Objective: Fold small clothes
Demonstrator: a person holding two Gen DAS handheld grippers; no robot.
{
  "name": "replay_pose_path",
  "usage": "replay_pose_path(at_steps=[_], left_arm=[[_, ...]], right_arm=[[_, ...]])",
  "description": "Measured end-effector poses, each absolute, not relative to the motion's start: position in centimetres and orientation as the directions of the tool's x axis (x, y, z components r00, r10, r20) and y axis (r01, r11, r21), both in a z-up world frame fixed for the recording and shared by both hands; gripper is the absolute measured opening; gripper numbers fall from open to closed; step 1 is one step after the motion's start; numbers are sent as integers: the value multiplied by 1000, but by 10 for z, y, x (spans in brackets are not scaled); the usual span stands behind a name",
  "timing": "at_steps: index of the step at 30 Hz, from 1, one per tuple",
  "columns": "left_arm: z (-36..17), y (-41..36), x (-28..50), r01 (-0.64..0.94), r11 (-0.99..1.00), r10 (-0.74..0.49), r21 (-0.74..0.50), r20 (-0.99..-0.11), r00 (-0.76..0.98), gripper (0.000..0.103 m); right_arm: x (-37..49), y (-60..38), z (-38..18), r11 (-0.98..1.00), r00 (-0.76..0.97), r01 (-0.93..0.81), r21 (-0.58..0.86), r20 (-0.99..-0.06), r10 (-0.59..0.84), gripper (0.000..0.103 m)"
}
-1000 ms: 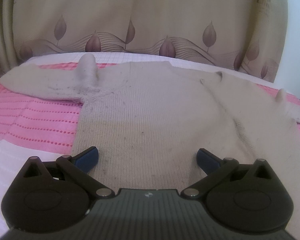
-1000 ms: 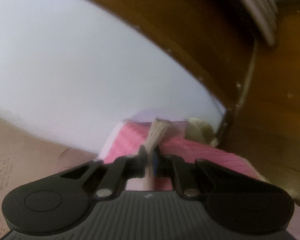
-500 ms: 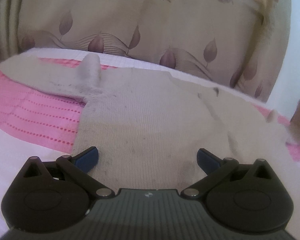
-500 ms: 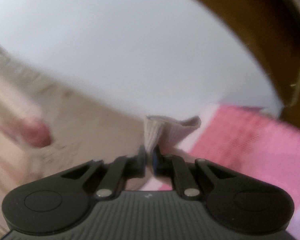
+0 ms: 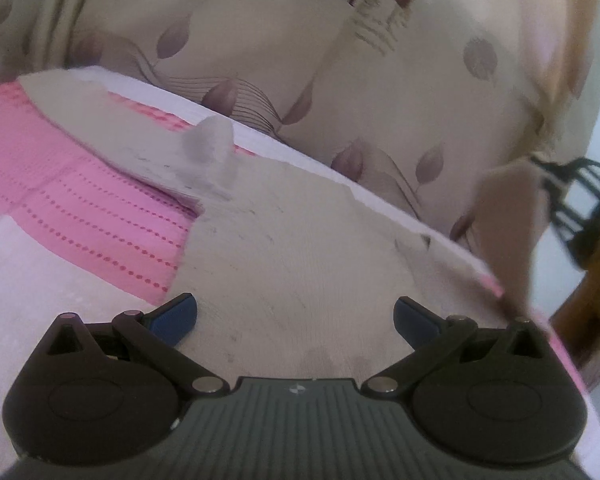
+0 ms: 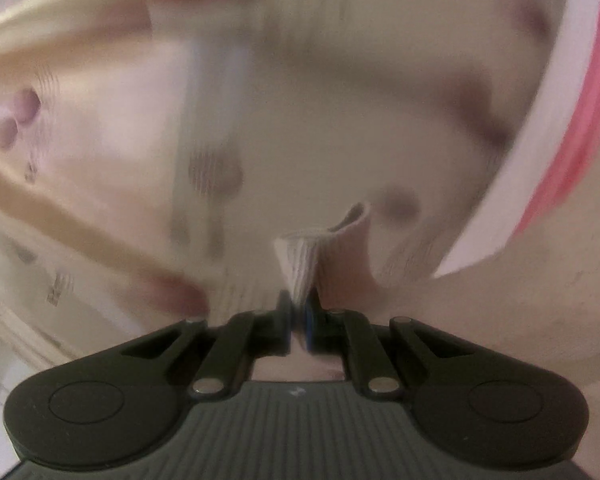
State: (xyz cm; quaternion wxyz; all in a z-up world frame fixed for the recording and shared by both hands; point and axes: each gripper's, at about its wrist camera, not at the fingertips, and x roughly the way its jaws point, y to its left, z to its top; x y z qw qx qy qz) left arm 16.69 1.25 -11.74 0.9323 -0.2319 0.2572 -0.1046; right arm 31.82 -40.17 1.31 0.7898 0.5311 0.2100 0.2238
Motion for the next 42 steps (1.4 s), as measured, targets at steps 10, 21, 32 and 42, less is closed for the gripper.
replay_pose_path(at_steps=[10, 21, 32, 42], left_arm=[[-119, 25, 164, 68, 830, -334, -554, -395, 856, 103], [-119, 29, 161, 66, 816, -340, -575, -383, 859, 103], [-115, 34, 161, 72, 806, -355, -587, -382, 853, 103], [-70, 153, 166, -105, 863, -104, -494, -376, 921, 102]], right_arm=[[331, -288, -43, 370, 699, -67, 927, -221, 681, 7], [319, -261, -74, 468, 522, -104, 878, -352, 777, 62], [223, -338, -53, 844, 712, -177, 507, -526, 465, 79], [199, -328, -58, 900, 761, -205, 384, -515, 394, 88]])
